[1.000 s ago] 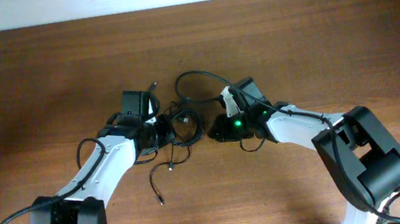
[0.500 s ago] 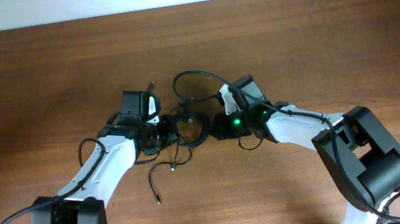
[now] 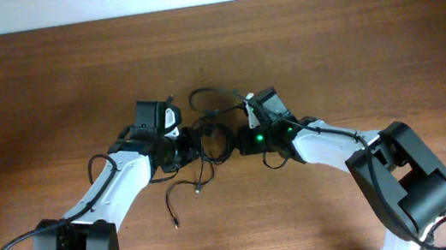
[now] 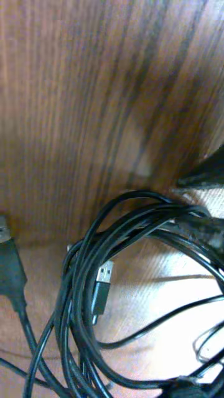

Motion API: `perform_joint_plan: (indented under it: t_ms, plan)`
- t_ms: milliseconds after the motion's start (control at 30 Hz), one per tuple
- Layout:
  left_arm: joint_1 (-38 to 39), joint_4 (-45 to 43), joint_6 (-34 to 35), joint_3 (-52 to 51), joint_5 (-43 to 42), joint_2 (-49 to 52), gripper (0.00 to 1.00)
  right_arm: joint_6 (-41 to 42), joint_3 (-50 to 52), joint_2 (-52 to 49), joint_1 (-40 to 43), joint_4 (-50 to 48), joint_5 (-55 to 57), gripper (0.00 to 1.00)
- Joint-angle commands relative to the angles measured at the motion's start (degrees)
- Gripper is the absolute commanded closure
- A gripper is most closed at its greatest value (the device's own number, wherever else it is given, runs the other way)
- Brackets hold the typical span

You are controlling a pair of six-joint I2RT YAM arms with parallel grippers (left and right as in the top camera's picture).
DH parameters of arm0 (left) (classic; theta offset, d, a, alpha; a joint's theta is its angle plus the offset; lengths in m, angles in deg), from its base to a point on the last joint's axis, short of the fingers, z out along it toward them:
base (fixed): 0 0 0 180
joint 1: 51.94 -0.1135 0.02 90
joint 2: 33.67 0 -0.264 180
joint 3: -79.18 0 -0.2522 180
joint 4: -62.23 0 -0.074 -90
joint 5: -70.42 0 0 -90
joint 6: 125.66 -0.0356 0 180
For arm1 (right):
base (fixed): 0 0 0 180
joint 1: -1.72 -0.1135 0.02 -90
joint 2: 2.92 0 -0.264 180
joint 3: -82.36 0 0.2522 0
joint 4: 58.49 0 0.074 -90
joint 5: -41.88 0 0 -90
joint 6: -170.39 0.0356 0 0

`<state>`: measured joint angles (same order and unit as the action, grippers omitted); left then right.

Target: Untangle cables

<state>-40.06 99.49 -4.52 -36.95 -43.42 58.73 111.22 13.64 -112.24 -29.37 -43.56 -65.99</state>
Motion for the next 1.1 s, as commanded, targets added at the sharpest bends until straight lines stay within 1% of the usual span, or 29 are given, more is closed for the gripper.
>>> perform_joint_plan:
  t_ms: [0,67,133,200,267,300,333,367,400,433,467,500,633,733,800,833,1000,1033,1067]
  plan:
    - [0.13,-0.35,-0.15,-0.37,-2.12,-0.48,1.0,-0.39,0.22,-0.11,-1.2,1.33,11.56,0.82]
    - [0.07,-0.31,-1.25,-0.37,-1.88,-0.48,1.0,0.44,0.22,-0.11,-1.14,2.84,16.13,0.83]
    - [0.07,-0.37,-1.18,-0.37,-0.66,-0.48,1.0,4.28,0.22,-0.11,-0.98,4.7,20.41,0.83]
    - [0.07,-0.33,-1.16,-0.37,1.62,-0.48,1.0,5.95,0.2,-0.11,-0.96,5.31,22.08,0.83]
    - [0.07,-0.33,-1.18,-0.37,2.03,-0.48,1.0,6.1,0.2,-0.11,-0.74,5.55,22.99,0.83]
    - [0.07,-0.35,-1.18,-0.37,2.23,-0.48,1.0,6.1,0.2,-0.11,-0.7,5.44,22.1,0.77]
    - [0.07,-0.35,-1.18,-0.37,2.23,-0.48,1.0,5.86,0.2,-0.11,-0.72,4.9,19.12,0.7]
    - [0.09,-0.35,-1.2,-0.37,2.23,-0.48,1.0,1.81,0.15,-0.11,-0.7,3.56,13.05,0.59]
    - [0.09,-0.35,-1.2,-0.37,2.23,-0.48,1.0,-5.55,-0.28,-0.07,-0.57,1.86,3.48,0.58]
    - [0.09,-0.33,-1.25,-0.37,2.25,-0.48,1.0,-8.35,-1.18,0.35,0.11,1.86,-4.24,0.58]
    - [0.09,-0.35,-1.25,-0.37,2.64,-0.48,1.0,-8.35,-2.05,1.01,1.2,1.86,-10.34,0.58]
    - [0.09,-0.37,-1.25,-0.37,2.67,-0.48,1.0,-8.35,-2.38,1.4,2.12,1.77,-12.39,0.58]
    - [0.09,-0.35,-1.22,-0.37,2.62,-0.48,1.0,-12.24,-2.36,0.39,1.42,2.67,-10.84,0.58]
    - [0.09,-0.35,-1.25,-0.37,2.62,-0.48,1.0,-12.2,-2.34,-0.61,0.35,2.71,-3.02,0.59]
    - [0.09,-0.35,-1.22,-0.37,2.62,-0.48,1.0,-12.2,-2.34,-0.92,0.24,2.32,0.48,0.65]
    - [0.09,-0.35,-1.25,-0.37,2.62,-0.48,1.0,-12.2,-2.34,-0.96,0.26,1.99,0.59,0.66]
    - [0.09,-0.35,-1.22,-0.37,2.62,-0.48,1.0,-12.17,-2.34,-1.33,-1.44,0.92,0.59,0.67]
    - [0.09,-0.37,-1.22,-0.37,2.62,-0.48,1.0,-12.17,-2.34,-1.77,-1.7,0.48,0.79,0.72]
    - [0.09,-0.35,-1.22,-0.37,2.62,-0.48,1.0,-12.17,-2.34,-2.03,-1.68,0.46,1.25,0.75]
